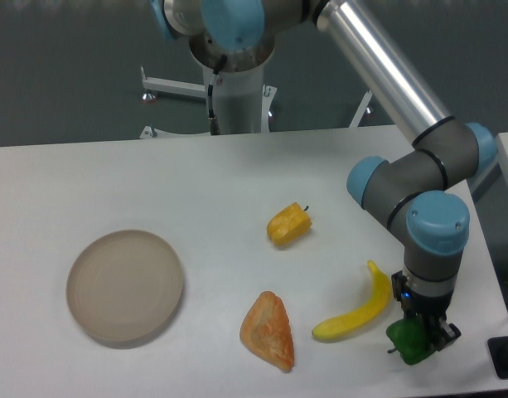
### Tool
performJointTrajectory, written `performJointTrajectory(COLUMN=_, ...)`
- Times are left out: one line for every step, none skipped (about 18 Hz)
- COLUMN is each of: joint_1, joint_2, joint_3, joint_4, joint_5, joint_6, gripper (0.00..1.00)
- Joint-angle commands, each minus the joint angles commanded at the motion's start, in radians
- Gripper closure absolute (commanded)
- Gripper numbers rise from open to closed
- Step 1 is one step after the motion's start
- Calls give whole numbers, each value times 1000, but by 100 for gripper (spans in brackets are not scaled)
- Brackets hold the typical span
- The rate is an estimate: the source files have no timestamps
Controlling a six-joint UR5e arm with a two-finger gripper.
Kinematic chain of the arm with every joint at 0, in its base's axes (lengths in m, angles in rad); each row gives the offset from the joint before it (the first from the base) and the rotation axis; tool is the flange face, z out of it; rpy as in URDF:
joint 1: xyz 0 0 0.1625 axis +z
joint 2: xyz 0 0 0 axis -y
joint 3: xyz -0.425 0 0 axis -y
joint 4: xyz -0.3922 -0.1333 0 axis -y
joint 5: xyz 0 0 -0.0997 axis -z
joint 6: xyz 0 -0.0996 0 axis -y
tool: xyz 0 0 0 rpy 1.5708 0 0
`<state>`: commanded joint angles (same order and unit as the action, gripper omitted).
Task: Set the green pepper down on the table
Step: 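Lift the green pepper and carry it toward the yellow pepper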
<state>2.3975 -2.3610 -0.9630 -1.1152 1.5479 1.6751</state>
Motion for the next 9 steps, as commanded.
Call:
performJointTrajectory(joint_1=8, joint_2=18, joint_3=-32, joint_4=0, joint_5=-11, joint_6=2, gripper=64)
performJointTrajectory(joint_1=17, joint_2=40, joint_3=-61, joint_4=2, joint_5=-14, joint_6=3, gripper=64)
performJointTrajectory(joint_1=26, joint_2=58, joint_3=-94, joint_4=2, joint_5=-17, joint_6=3, gripper=64)
performJointTrajectory(joint_1=37, joint_2=83, joint_3=-132, joint_4=3, joint_5=-19, joint_6=8, gripper=64)
performJointTrajectory(joint_1=44, joint_2=107, joint_3=-169, joint_4=3, joint_5=-19, joint_6=27, gripper=64)
performJointTrajectory(joint_1=54, joint_2=132, joint_3=-207, joint_4=3, joint_5=-19, joint_6=63, gripper=64)
performJointTrajectory(joint_1=64, joint_2=156, joint_3=-245, joint_4=5, joint_5=-20, joint_6=89, gripper=64)
performJointTrajectory(joint_1=77, joint_2=179, joint_3=-281, joint_4=5, joint_5=-20, joint_6=100, gripper=64)
performJointTrajectory(joint_1=86, joint_2=198, joint_3=-308, joint_4=5, joint_5=-20, joint_6=112, gripper=64)
